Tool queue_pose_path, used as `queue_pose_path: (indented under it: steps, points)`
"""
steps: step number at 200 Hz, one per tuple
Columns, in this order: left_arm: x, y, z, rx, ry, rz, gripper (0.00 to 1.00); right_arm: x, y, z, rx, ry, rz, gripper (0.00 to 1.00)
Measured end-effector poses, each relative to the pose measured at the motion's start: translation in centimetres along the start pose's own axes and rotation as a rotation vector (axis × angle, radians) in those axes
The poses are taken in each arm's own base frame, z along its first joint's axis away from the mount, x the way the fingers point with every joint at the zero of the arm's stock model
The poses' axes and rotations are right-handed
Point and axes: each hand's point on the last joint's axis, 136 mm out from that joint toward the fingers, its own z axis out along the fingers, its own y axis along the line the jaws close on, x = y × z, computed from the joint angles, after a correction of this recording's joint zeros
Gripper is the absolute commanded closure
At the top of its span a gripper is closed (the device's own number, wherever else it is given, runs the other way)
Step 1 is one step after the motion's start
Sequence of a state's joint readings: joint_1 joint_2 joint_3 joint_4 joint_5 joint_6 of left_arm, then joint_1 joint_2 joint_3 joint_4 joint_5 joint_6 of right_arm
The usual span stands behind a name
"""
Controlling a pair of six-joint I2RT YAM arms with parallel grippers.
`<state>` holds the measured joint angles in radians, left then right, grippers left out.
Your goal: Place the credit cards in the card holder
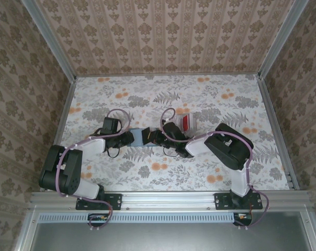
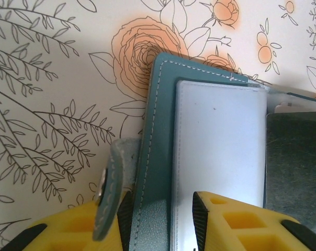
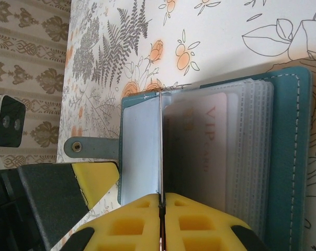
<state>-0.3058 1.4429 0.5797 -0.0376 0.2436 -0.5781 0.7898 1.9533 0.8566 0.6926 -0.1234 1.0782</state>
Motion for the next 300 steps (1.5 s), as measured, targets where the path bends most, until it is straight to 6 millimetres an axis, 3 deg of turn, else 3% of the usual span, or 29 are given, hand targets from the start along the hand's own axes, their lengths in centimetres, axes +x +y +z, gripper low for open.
queue_pose_path:
  steps: [124,198,300]
  points:
    - [0.1,0.0,0.1,0.009,-0.006,0.002,0.61,-0.2,0.1,1.0,0.01,0.007,0.021,0.89]
    - [0.1,0.0,0.1,0.013,-0.009,0.003,0.62,-0.3,-0.1,-0.2,0.021,-0.011,0.019,0.9]
    - [0.2,-0.2,0.1,0.021,-0.004,0.002,0.62,-0.1,-0.5,-0.3,0.032,-0.005,0.024,0.9]
